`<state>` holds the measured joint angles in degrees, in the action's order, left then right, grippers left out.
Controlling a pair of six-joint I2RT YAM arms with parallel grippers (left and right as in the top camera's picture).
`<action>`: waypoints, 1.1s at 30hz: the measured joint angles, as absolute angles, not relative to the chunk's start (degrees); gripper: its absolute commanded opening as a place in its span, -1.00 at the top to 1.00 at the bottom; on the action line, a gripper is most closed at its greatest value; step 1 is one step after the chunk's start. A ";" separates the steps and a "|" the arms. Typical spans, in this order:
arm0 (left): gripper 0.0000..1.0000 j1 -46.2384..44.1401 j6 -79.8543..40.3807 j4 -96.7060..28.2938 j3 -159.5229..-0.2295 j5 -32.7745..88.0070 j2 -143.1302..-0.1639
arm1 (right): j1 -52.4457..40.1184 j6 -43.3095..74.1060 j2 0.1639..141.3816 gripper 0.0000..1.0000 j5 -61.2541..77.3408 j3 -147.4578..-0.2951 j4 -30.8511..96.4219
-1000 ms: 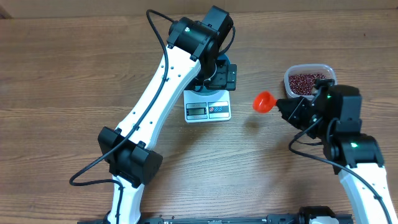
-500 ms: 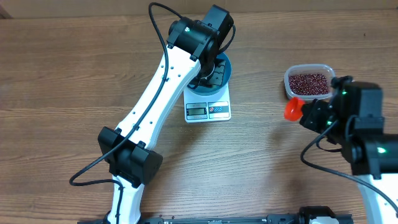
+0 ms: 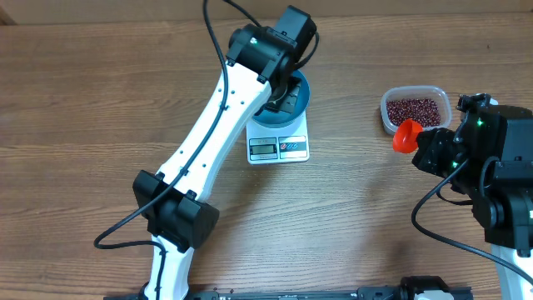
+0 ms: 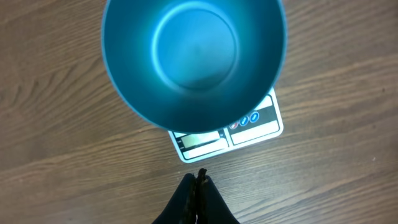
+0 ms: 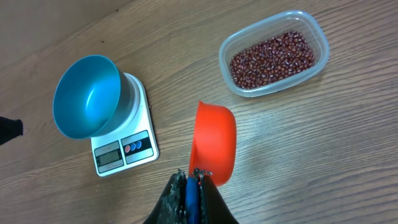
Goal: Scoop item into bowl and weigh 150g on scale
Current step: 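Carry the scoop with the right gripper toward the bean tub, then move the left gripper down to the scale's front buttons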
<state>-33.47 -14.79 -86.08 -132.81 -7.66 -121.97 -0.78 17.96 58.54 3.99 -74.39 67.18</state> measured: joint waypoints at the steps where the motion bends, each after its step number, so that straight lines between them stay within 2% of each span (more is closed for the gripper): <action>1: 0.91 -33.95 -14.17 -86.00 -132.81 -7.81 -121.97 | -0.78 17.98 58.54 0.93 3.99 -74.39 67.26; 12: 0.90 -35.00 -9.78 -85.84 -132.81 -6.70 -121.27 | -0.80 18.02 58.54 0.93 3.97 -74.39 68.23; 24: 0.90 -35.73 -8.38 -86.26 -131.50 -7.60 -109.56 | -0.80 18.00 58.54 0.93 4.01 -74.39 68.14; 33: 0.91 -39.79 -9.06 -70.35 -108.77 -8.86 -107.85 | -0.80 17.98 58.54 0.93 4.01 -74.39 68.31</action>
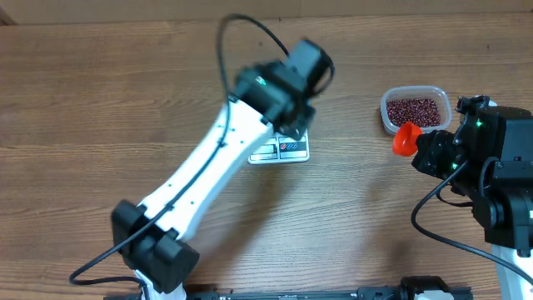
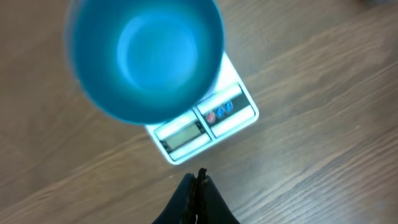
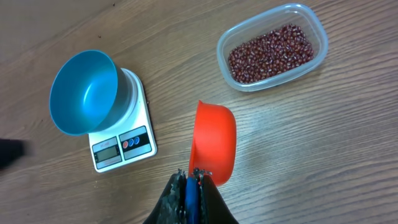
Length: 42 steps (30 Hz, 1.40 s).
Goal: Scoop item into bowl and weigh 150g on scale
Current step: 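Move the left gripper down to the scale's front buttons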
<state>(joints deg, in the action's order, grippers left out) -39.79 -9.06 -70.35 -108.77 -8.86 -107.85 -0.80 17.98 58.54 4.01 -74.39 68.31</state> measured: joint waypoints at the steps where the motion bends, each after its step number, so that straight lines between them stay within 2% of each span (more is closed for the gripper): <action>1: 0.91 -40.34 -9.06 -68.69 -106.04 -8.86 -107.59 | -0.80 18.00 58.54 0.93 4.01 -74.39 68.49; 8: 0.91 -42.24 -9.45 -52.42 -87.72 -8.84 -99.94 | -0.80 17.96 58.54 0.92 3.99 -74.39 68.64; 16: 0.91 -42.22 -10.61 -38.46 -78.04 -8.88 -97.08 | -0.80 17.98 58.57 0.93 4.01 -74.39 68.64; 34: 0.91 -41.87 -10.85 -35.99 -76.20 -8.95 -97.08 | -0.80 17.98 60.71 0.92 3.99 -74.39 67.57; 42: 0.91 -41.10 -16.62 -35.48 -76.20 -13.78 -99.68 | -0.80 17.98 60.71 0.92 4.01 -74.39 67.53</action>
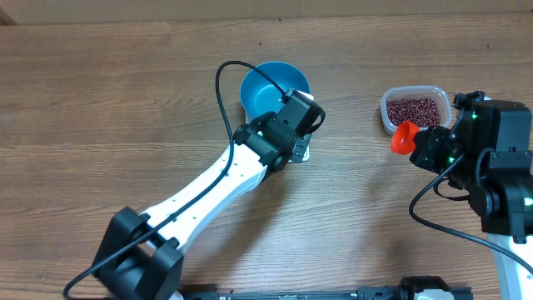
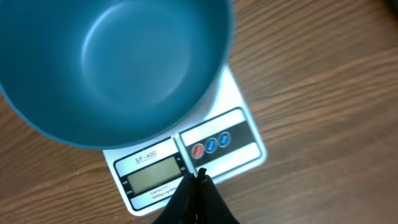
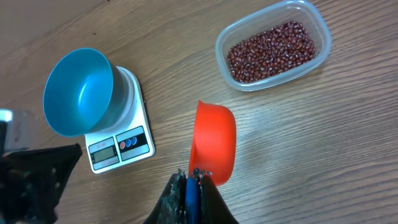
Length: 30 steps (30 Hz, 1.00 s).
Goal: Scoop item into bowl and weigh 150g on scale
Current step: 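Move the left gripper down to the scale's front buttons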
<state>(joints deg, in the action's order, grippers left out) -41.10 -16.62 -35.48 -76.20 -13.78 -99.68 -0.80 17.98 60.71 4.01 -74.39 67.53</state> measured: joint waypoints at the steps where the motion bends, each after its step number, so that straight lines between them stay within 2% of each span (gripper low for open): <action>1: 0.91 -41.10 -16.95 -35.48 -76.20 -14.04 -100.60 | -0.78 17.98 60.71 0.93 4.01 -74.39 67.53; 9: 0.91 -41.04 -18.13 -35.22 -76.20 -14.24 -107.31 | -0.80 17.98 60.71 0.92 3.99 -74.39 67.48; 30: 0.91 -41.04 -18.50 -33.34 -76.20 -14.46 -112.03 | -0.78 18.00 60.71 0.92 3.99 -74.39 66.50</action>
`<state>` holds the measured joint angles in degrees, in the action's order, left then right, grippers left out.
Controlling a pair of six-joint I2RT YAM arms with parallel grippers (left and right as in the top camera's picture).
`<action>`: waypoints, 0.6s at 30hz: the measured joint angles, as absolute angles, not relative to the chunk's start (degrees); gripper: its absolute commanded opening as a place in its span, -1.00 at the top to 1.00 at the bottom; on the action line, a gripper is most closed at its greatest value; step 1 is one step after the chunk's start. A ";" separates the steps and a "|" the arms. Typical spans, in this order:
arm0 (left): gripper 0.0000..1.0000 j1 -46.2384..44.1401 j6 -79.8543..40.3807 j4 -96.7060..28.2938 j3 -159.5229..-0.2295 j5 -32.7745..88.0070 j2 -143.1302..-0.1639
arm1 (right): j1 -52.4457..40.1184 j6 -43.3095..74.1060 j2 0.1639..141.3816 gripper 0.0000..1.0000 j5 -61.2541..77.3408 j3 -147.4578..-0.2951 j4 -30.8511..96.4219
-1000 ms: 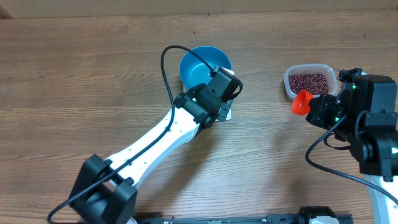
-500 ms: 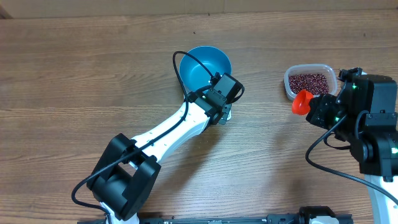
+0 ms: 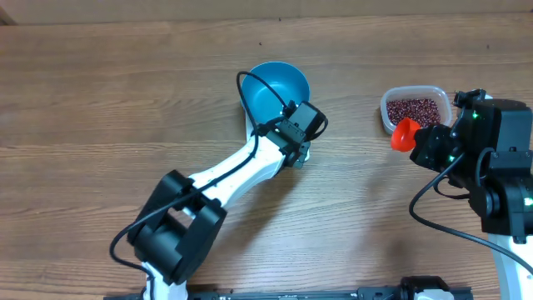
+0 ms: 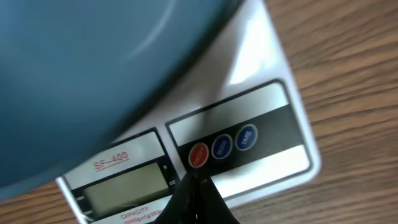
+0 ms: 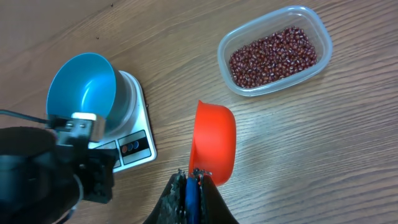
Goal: Scoop item into bowl and weigh 150g on scale
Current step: 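Move the left gripper down to the scale's front buttons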
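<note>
An empty blue bowl (image 3: 275, 90) stands on the white digital scale (image 4: 273, 134). My left gripper (image 4: 194, 180) is shut with nothing in it, its tip at the scale's red button (image 4: 198, 155), next to two blue buttons. The display (image 4: 124, 193) is blank. My right gripper (image 5: 192, 176) is shut on the blue handle of an orange scoop (image 5: 214, 144), which is held empty above the table between the scale and a clear tub of red beans (image 5: 273, 56). Overhead, the scoop (image 3: 406, 135) hangs just below the tub (image 3: 415, 109).
Bare wooden table (image 3: 100, 125) lies to the left of the scale and along the front. The left arm (image 3: 241, 175) stretches diagonally from the front left to the scale. A black cable (image 3: 429, 212) loops beside the right arm.
My left gripper has come down closer to the scale, from just in front of the button panel to the red button. The right gripper with the scoop has stayed put.
At first my left gripper hung shut over the bowl on the scale. Then it was further back, in front of the scale. Later it was low by the display and buttons, now at the red button. The right gripper held the empty scoop throughout.
</note>
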<state>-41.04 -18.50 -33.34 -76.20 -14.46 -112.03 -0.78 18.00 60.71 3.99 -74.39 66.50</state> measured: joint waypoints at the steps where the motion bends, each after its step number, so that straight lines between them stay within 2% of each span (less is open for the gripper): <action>1: 0.91 -41.04 -18.52 -33.34 -76.20 -14.59 -112.46 | -0.78 17.96 60.71 0.92 3.99 -74.39 66.50; 18: 0.91 -41.04 -18.50 -31.62 -76.20 -15.27 -112.88 | -0.80 17.98 60.71 0.93 4.01 -74.39 66.50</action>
